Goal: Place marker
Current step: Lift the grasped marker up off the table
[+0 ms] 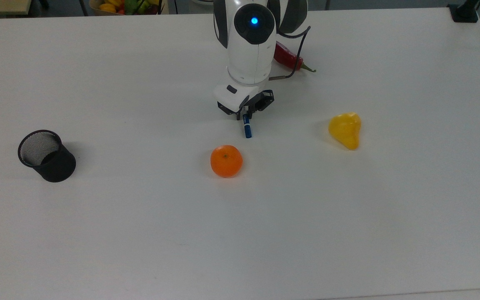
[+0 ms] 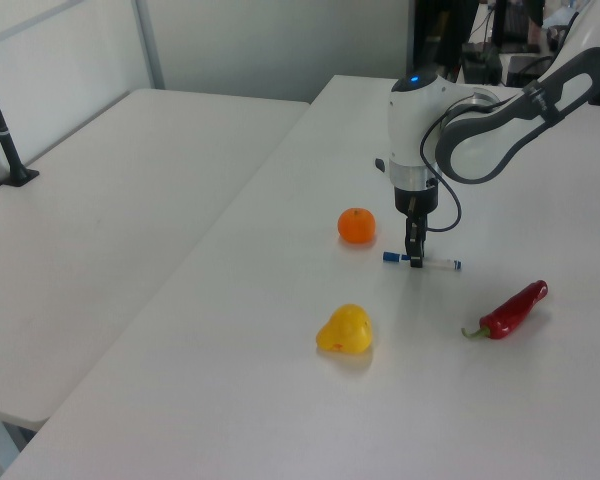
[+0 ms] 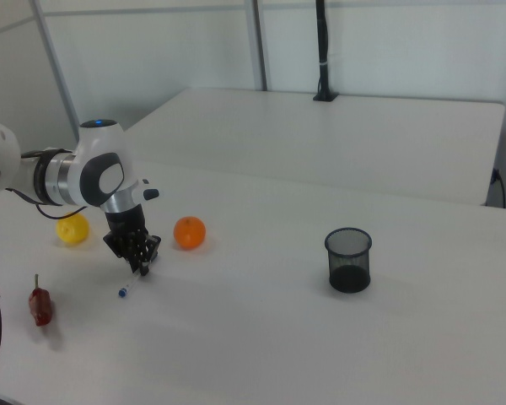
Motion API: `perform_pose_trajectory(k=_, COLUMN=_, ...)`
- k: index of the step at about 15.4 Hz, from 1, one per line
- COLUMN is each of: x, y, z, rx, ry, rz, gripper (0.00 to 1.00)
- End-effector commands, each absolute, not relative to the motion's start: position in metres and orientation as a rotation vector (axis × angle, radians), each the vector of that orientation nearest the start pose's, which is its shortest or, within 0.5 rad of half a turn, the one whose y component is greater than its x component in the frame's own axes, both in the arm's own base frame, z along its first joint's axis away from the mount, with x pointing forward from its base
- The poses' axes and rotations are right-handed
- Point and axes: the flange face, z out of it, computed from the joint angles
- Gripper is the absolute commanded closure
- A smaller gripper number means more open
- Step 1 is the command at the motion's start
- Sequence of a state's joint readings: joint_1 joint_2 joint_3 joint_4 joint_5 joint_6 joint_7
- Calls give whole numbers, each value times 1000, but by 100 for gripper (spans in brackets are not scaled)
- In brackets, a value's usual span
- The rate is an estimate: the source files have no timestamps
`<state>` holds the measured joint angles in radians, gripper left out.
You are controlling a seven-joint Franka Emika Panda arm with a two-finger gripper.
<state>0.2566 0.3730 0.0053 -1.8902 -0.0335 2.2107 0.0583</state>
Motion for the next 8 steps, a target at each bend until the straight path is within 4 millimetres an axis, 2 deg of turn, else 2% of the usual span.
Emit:
perform_pose_trajectory(k=1, x=597, y=161, z=308, rx=-3167, ry=-339, rz=62, gripper=100)
perform_pose_trajectory(k=4, x=597, y=160, z=315, rx=-3167, ry=-336, rz=62, gripper=100)
perform_pose_trajectory(k=8, x=591, y=147, z=358, rx=-3169, ry=-313, rz=85, gripper=100)
